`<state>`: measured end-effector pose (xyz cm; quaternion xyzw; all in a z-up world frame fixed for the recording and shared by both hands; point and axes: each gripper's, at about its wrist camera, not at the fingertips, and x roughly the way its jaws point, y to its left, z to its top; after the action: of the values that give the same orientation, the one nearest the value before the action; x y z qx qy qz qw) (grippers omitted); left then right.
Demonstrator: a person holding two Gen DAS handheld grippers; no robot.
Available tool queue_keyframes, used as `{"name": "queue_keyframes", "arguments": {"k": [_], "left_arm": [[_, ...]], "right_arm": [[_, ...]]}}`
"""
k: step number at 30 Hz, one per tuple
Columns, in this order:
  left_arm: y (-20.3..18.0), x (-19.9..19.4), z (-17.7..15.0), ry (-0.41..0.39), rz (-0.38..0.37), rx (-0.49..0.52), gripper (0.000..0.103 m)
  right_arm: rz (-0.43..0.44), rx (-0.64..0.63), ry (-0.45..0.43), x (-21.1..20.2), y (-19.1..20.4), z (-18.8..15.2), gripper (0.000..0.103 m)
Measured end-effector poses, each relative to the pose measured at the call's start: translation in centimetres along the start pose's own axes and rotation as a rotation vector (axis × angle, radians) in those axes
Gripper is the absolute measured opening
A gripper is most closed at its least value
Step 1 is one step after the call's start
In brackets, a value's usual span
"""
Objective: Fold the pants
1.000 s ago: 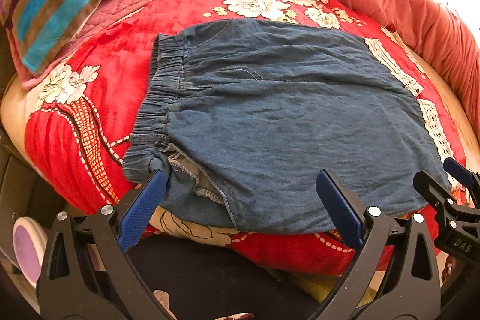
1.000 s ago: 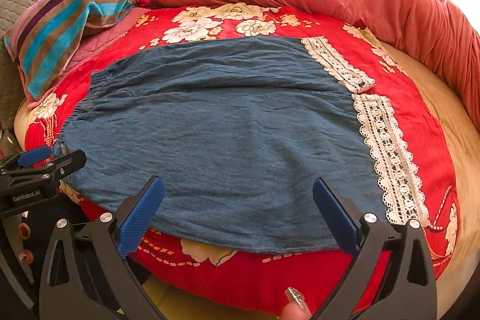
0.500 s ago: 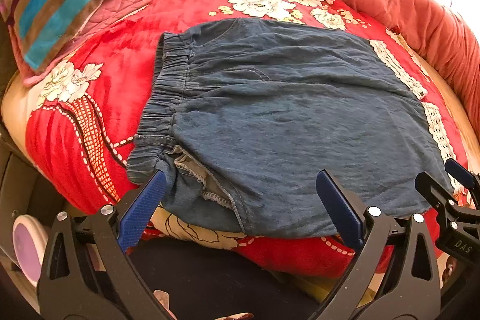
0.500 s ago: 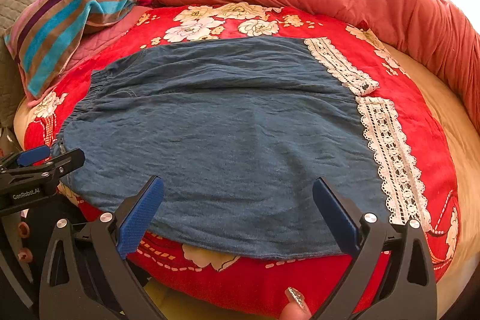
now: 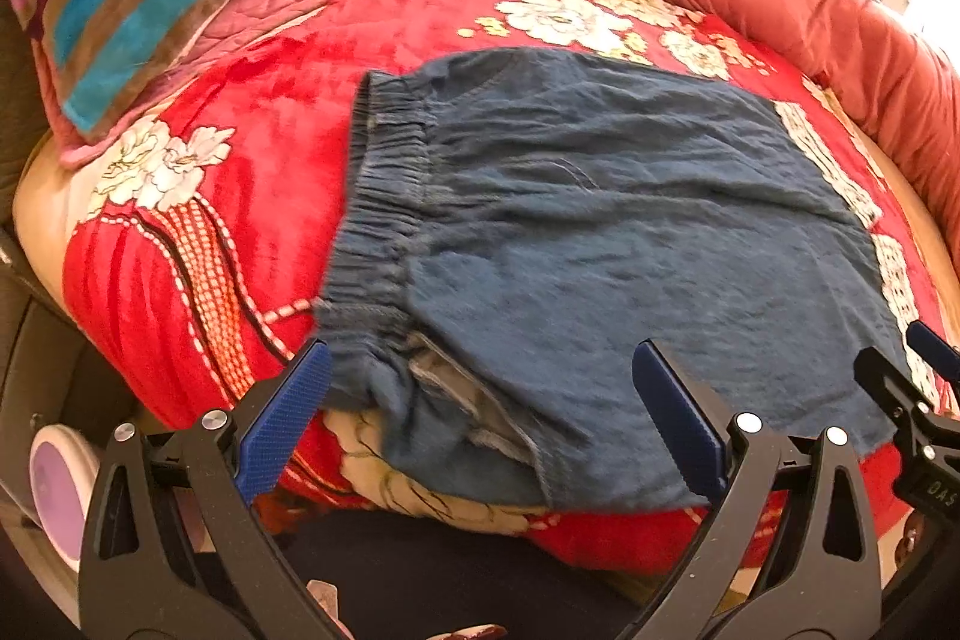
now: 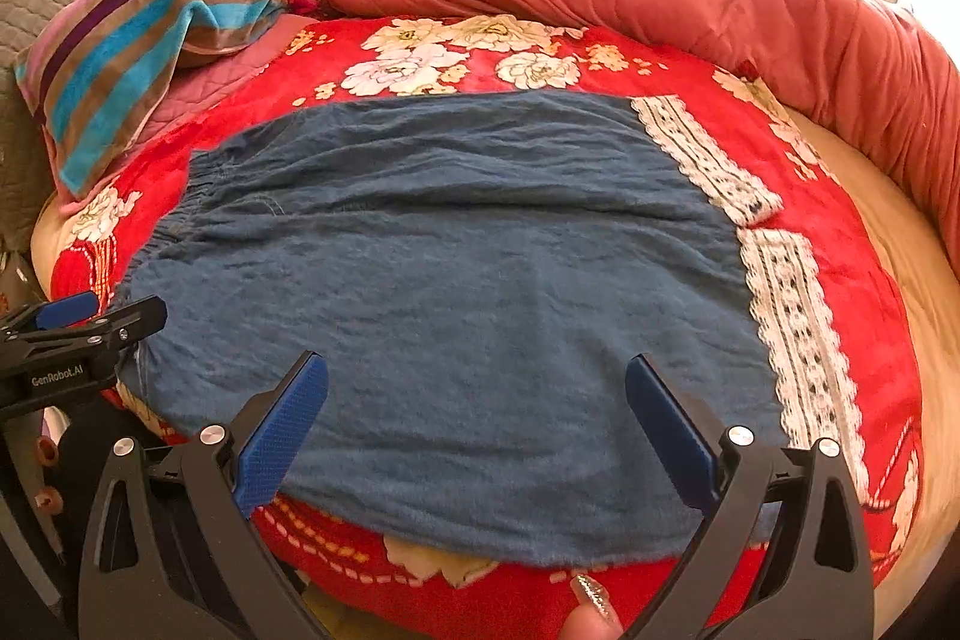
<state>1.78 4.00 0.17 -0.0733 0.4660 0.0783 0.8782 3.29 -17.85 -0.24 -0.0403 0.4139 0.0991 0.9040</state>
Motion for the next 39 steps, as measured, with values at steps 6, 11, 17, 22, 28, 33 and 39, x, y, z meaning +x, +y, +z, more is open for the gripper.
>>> {"name": "queue_keyframes", "arguments": {"k": [6, 11, 17, 22, 28, 33, 39], "left_arm": [[1.6, 0.9, 1.6, 0.003, 0.036, -0.025, 0.094], [2.7, 2.1, 3.3, 0.026, 0.06, -0.041, 0.094], [4.0, 3.3, 5.6, 0.026, 0.084, -0.057, 0.094], [4.6, 4.4, 7.2, 0.029, 0.096, -0.05, 0.094], [5.1, 6.4, 9.2, 0.046, 0.097, -0.044, 0.094], [5.8, 8.2, 11.0, 0.062, 0.091, -0.056, 0.094], [6.6, 10.4, 12.8, 0.084, 0.068, -0.068, 0.094]], "right_arm": [[0.004, -0.039, -0.02, 1.1, 0.3, 2.4, 0.099], [0.027, -0.046, -0.008, 3.1, 0.5, 5.1, 0.099], [0.029, -0.083, -0.028, 5.6, 1.3, 8.2, 0.099], [0.056, -0.123, -0.042, 7.4, 2.3, 10.9, 0.099], [0.055, -0.203, -0.032, 10.5, 4.0, 14.0, 0.099], [0.051, -0.278, 0.017, 13.9, 5.2, 15.8, 0.099], [0.032, -0.35, 0.055, 17.1, 5.9, 17.3, 0.099]]}}
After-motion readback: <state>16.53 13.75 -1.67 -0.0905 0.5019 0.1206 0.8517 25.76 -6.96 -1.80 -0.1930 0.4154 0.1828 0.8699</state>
